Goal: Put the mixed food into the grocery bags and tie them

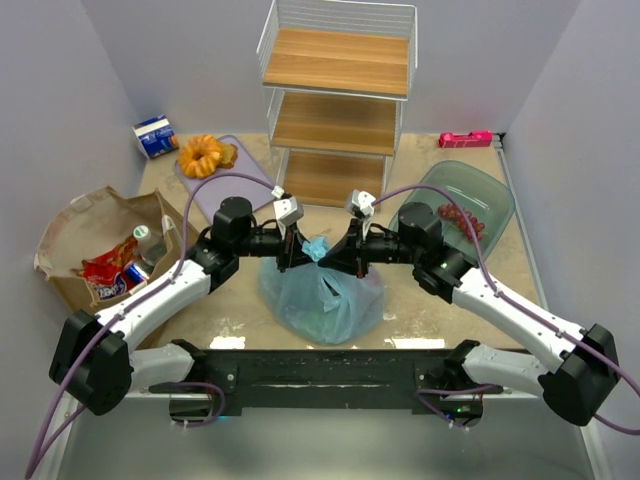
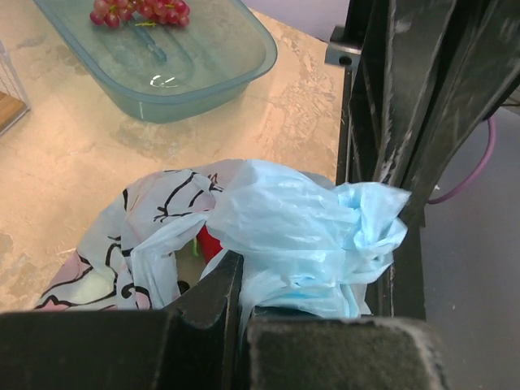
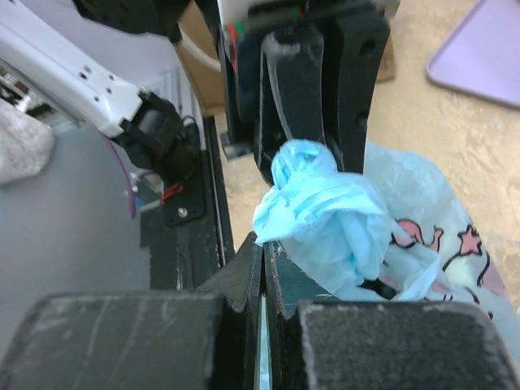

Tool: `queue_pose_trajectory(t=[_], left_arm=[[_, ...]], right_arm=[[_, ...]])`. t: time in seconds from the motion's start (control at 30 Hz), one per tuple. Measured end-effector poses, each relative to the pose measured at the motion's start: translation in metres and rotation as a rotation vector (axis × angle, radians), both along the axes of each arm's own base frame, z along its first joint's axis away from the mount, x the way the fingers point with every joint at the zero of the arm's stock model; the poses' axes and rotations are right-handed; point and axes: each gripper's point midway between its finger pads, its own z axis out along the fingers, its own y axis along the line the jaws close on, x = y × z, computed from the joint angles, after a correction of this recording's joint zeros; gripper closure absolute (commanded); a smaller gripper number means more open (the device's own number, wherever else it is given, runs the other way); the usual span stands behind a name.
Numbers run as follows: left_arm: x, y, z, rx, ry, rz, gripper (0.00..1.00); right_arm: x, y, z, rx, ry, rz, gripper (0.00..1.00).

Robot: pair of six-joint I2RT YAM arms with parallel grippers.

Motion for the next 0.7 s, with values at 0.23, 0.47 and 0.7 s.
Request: queue_pose_trajectory(t=[0.23, 0.47, 0.7], left_arm=[[-0.002, 0.000, -0.004, 0.001, 0.053, -0.006, 0.93], [-0.013, 0.003, -0.010, -0.003, 0.087, -0.055, 0.91], [-0.020, 0.002, -0.002, -0.039, 0.063, -0.098, 1.00]], right_arm=[[0.003, -0.001, -0.036, -0.082, 0.010, -0.072, 1.00], [0.007, -0.013, -0.052, -0.101, 0.048, -0.176, 0.96], [0.008, -0.024, -0.040, -0.089, 0.026, -0.231, 0.40]])
